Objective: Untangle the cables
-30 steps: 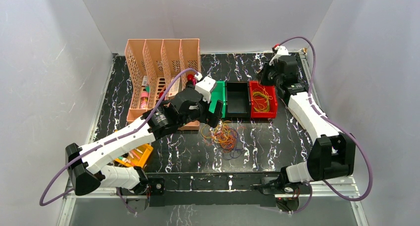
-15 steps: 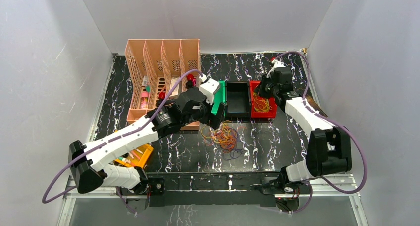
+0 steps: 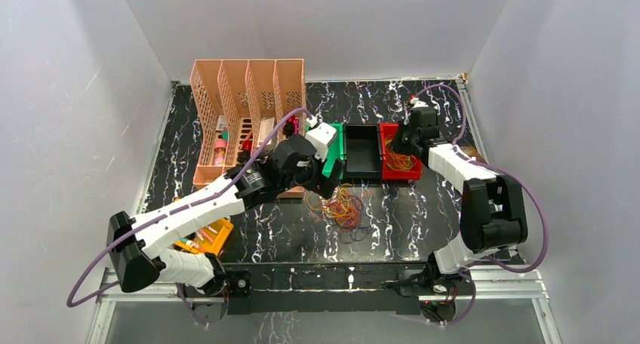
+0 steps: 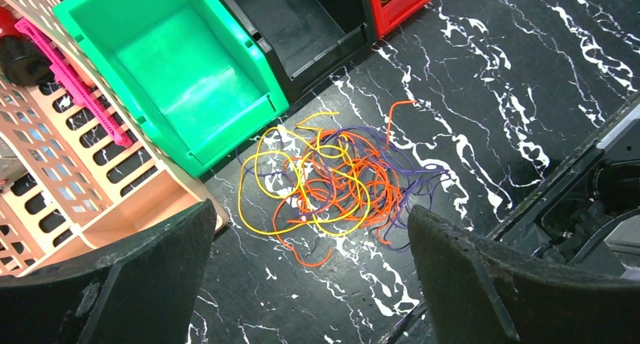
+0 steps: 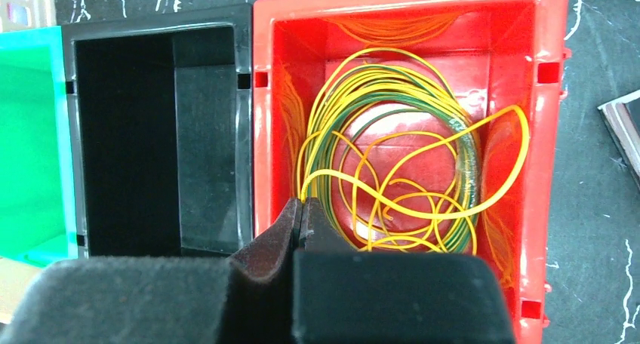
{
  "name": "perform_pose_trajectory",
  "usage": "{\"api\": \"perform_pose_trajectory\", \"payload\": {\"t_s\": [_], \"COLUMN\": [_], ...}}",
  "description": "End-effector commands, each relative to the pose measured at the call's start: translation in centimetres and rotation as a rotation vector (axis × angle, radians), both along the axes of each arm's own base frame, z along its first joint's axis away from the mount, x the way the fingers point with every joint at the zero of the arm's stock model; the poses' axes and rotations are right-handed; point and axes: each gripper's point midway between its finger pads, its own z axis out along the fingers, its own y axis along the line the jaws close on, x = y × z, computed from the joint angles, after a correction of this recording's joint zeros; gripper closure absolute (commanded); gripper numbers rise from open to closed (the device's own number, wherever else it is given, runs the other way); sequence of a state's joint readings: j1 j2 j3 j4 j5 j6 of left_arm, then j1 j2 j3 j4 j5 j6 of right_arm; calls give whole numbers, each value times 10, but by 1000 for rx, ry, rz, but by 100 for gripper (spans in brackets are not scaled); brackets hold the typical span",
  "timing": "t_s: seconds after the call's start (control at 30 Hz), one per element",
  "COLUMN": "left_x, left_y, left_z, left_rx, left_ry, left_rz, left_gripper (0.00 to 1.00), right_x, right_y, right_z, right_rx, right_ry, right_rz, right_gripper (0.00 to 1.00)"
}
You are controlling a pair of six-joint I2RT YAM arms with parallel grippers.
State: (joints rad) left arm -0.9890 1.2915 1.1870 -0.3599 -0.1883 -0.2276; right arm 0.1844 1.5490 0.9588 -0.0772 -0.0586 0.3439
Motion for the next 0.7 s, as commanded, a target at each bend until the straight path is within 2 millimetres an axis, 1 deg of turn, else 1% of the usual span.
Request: {"api": "perform_pose_trajectory", "payload": {"t_s": [0.0, 0.13, 0.2, 0.23, 0.33, 0.47, 0.57, 0.67], "left_x": [4, 4, 4, 5, 8, 10, 13, 16], "left_y": [2, 1, 1, 2, 7, 8, 10, 12], "left_z": [4, -2, -3, -4, -5, -7, -7, -6], "left_rx": [19, 29, 35, 40, 53, 67, 91, 111], "left_ry": [-5, 8, 11, 10, 4, -2, -16, -26], "left_rz": [9, 3, 7, 13, 40, 48, 55, 61], "left_gripper": [2, 2, 2, 2, 2, 2, 2, 2], "right_x": [11, 15, 16, 17, 19, 18, 13, 9], "right_y": [-10, -12, -12, -11, -11, -15, -20, -29], "right_z": [3, -1, 3, 7, 32, 69, 85, 95], "right_rx": [-38, -56, -59, -59, -50, -50, -63, -88], "right_ry": [-26, -18, -19, -25, -84, -165, -191, -211], "right_rz": [-43, -43, -39, -35, -39, -57, -69, -99], "right_gripper": [100, 100, 91, 85, 69, 57, 52, 48]}}
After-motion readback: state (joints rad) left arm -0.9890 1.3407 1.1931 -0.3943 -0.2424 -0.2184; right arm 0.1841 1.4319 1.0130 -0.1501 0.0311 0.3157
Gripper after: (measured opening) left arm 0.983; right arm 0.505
